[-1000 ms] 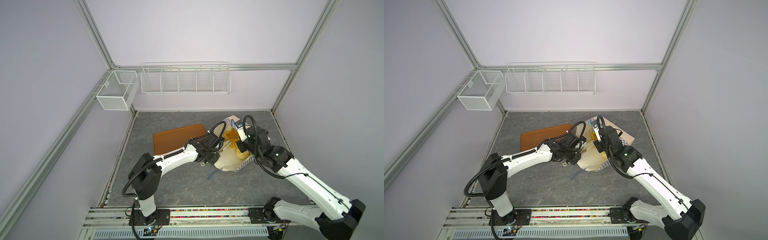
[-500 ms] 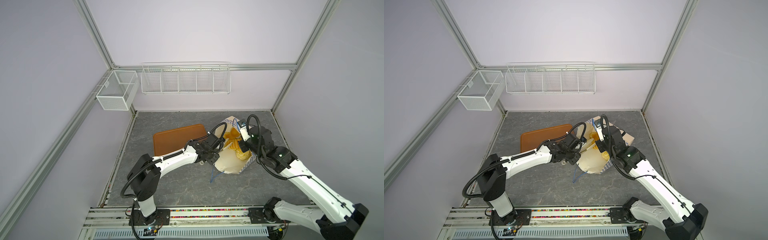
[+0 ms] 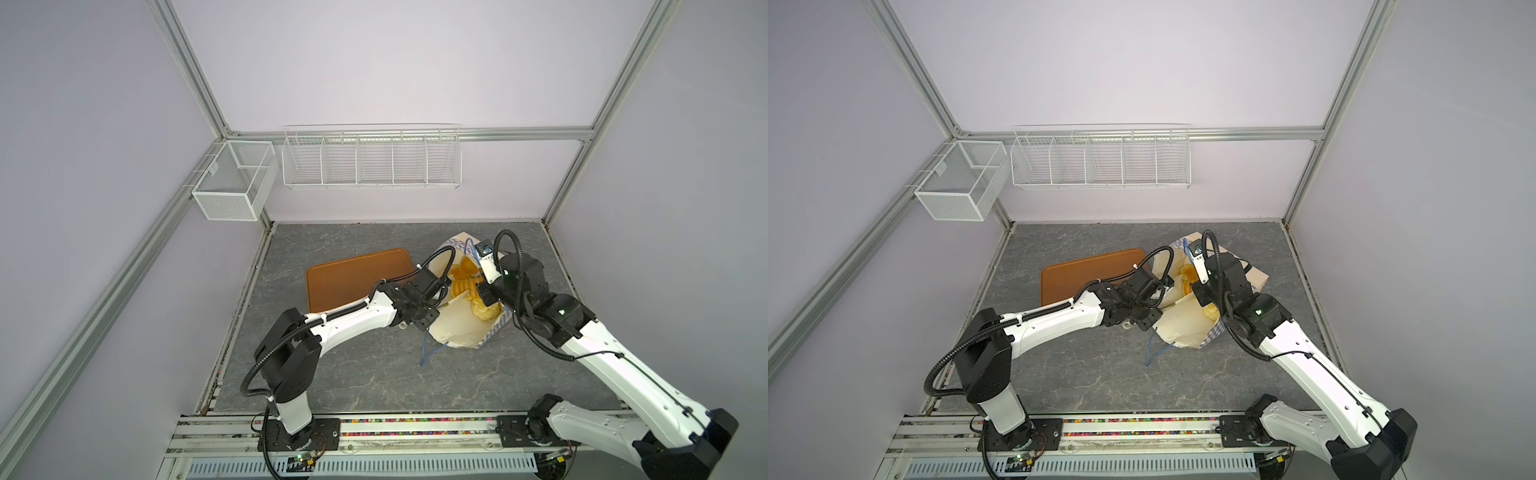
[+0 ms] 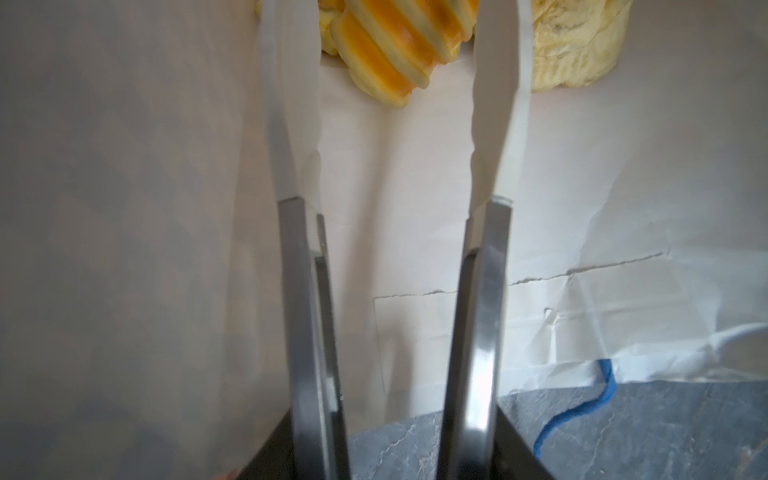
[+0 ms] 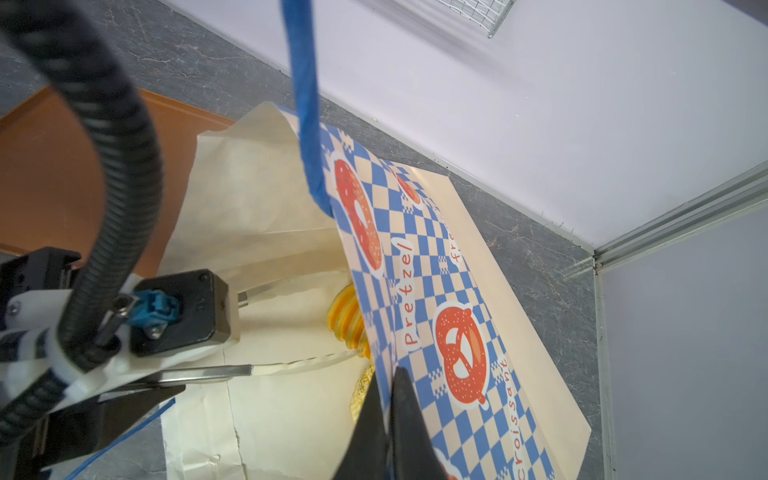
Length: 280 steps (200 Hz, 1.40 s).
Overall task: Take the fake bread out of the paper bag
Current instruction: 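Close the tongs in the left gripper around the striped yellow bread roll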
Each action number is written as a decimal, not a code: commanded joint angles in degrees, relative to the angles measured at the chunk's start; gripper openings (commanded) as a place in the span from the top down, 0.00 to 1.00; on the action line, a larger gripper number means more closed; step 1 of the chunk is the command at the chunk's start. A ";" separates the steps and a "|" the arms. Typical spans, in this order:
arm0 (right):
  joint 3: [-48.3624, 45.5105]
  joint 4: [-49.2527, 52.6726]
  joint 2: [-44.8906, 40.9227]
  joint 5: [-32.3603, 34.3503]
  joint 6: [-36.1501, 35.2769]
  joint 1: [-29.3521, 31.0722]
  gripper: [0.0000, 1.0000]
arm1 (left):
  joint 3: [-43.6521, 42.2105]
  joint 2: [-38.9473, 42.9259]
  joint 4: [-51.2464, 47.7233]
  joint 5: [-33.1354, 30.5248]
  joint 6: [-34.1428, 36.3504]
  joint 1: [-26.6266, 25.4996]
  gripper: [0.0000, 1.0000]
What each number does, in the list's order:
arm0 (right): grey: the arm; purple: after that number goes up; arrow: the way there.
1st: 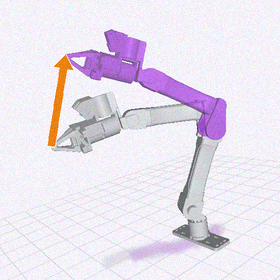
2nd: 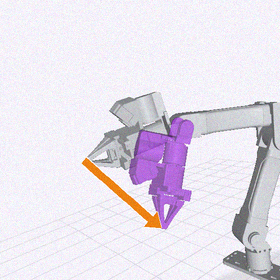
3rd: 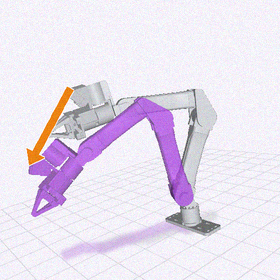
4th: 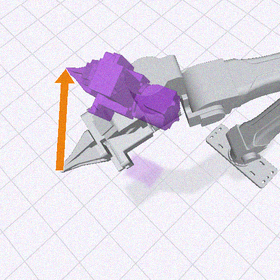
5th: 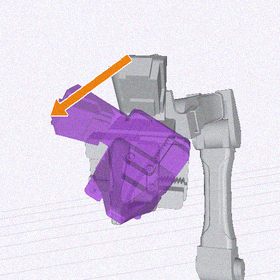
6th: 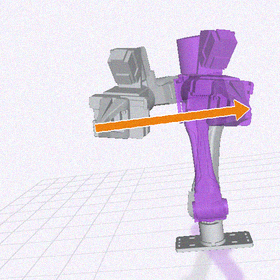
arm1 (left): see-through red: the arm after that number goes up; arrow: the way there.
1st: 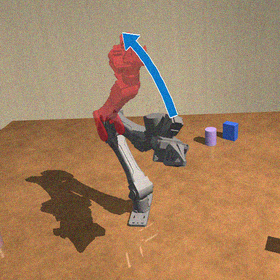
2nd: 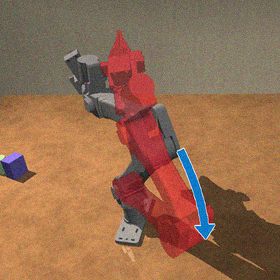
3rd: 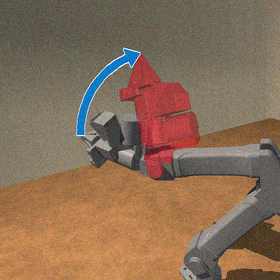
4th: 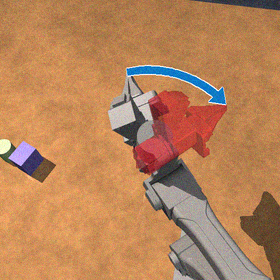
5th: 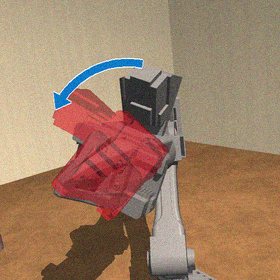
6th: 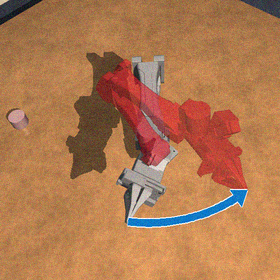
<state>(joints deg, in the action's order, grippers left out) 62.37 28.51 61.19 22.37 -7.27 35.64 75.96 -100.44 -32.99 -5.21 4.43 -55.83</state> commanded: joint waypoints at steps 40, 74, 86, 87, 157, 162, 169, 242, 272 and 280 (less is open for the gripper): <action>0.02 -1.58 -1.60 -2.66 0.92 -0.60 0.93 | 3.51 -1.23 -0.36 -4.37 7.63 -1.78 0.52; 0.65 -0.53 -1.11 -4.08 0.76 -0.81 0.93 | 4.65 -2.59 -0.14 -8.03 12.06 -1.91 0.52; 0.65 -0.31 -1.06 -4.49 0.76 -0.77 0.93 | 5.32 -3.37 -0.53 -8.43 13.80 -1.91 0.52; 0.65 -0.35 -1.06 -4.51 0.72 -0.76 0.93 | 5.37 -3.45 -0.55 -8.55 13.92 -1.91 0.52; 0.91 -0.34 -1.16 -5.93 0.06 -0.84 0.93 | 11.48 -8.79 -3.20 -9.46 19.19 -1.91 0.51; 0.91 -0.30 -1.16 -6.01 -0.02 -0.86 0.93 | 11.89 -9.11 -3.30 -9.54 19.36 -1.91 0.51; 1.00 -0.21 -1.16 -6.11 -0.09 -0.86 0.93 | 12.48 -9.65 -3.39 -9.93 19.35 -1.91 0.51; 0.60 -0.38 -1.25 -7.28 -1.08 -0.93 0.93 | 20.52 -16.59 -9.80 -7.56 20.11 -1.49 0.52; 0.56 -0.34 -1.41 -7.10 -1.43 -1.09 0.93 | 22.62 -18.59 -12.23 -4.91 20.09 -1.12 0.53; 0.47 -0.31 -1.42 -7.08 -1.52 -1.05 0.93 | 22.73 -18.66 -12.43 -4.76 20.09 -1.05 0.56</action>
<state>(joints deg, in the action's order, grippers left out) 62.39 30.55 61.17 18.15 -7.81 34.20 96.57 -116.84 -41.89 -12.71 23.22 -57.17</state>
